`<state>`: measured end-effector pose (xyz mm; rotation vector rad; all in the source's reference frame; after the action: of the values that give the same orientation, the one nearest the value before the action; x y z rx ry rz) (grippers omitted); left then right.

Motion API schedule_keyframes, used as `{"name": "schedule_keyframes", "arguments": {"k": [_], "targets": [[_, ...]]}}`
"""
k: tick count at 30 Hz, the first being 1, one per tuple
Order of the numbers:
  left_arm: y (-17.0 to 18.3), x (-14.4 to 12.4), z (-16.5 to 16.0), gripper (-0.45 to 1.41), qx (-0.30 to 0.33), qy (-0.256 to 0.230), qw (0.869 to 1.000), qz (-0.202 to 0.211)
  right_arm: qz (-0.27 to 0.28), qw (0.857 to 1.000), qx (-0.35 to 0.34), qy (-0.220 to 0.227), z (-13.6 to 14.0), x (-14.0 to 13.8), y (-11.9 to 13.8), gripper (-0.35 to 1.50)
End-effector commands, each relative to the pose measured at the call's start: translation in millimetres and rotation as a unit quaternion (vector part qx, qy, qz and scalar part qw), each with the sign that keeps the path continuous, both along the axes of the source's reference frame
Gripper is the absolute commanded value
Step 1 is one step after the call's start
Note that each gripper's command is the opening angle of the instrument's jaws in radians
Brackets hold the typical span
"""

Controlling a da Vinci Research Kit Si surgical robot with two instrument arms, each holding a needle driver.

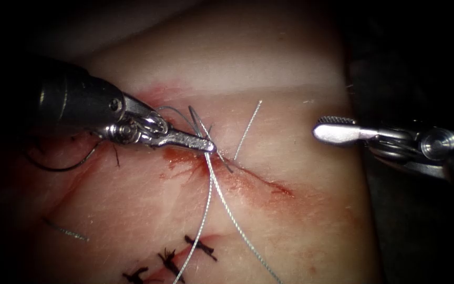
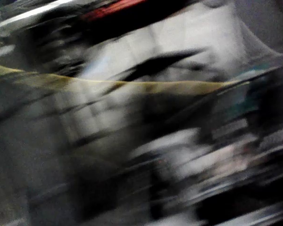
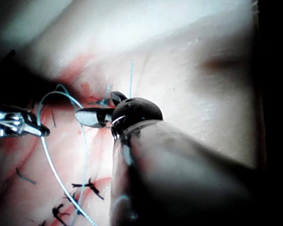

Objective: Wound Closure

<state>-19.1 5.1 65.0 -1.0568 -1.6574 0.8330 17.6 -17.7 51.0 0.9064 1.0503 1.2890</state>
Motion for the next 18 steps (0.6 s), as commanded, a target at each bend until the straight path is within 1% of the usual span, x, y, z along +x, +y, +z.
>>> {"name": "schedule_keyframes", "arguments": {"k": [1, 3, 4, 7, 13, 14, 15, 18], "targets": [[0.2, -0.3, 0.4, -0.45, -0.003, -0.003, 1.000, 0.000, -0.026, 0.999, -0.002, 0.022, 0.2, 1.8, -1.2, 0.41], [0.7, 0.1, 0.3, -0.45, -0.007, -0.006, 1.000, 0.002, -0.046, 0.998, -0.012, 0.038, 0.2, 2.6, -2.2, 0.46], [0.8, 0.2, 0.4, -0.45, -0.009, -0.007, 1.000, 0.002, -0.059, 0.997, -0.020, 0.045, 0.3, 3.3, -2.9, 0.59], [0.9, 0.4, 0.7, -0.45, -0.012, -0.005, 1.000, -0.003, -0.088, 0.993, -0.041, 0.061, 0.6, 4.8, -4.5, 0.77], [1.2, 0.1, 0.7, -0.45, -0.031, -0.005, 0.999, -0.009, -0.118, 0.989, -0.050, 0.076, 1.2, 6.9, -6.9, 0.71], [1.2, 0.0, 0.8, -0.45, -0.037, -0.005, 0.999, -0.011, -0.123, 0.988, -0.051, 0.078, 1.2, 7.3, -7.3, 0.67], [1.3, -0.1, 0.8, -0.45, -0.043, -0.005, 0.999, -0.013, -0.127, 0.987, -0.052, 0.080, 1.1, 7.7, -7.5, 0.62], [1.3, -0.5, 0.9, -0.45, -0.047, -0.001, 0.999, -0.013, -0.141, 0.985, -0.052, 0.087, 1.0, 8.6, -8.0, 0.59]]}}
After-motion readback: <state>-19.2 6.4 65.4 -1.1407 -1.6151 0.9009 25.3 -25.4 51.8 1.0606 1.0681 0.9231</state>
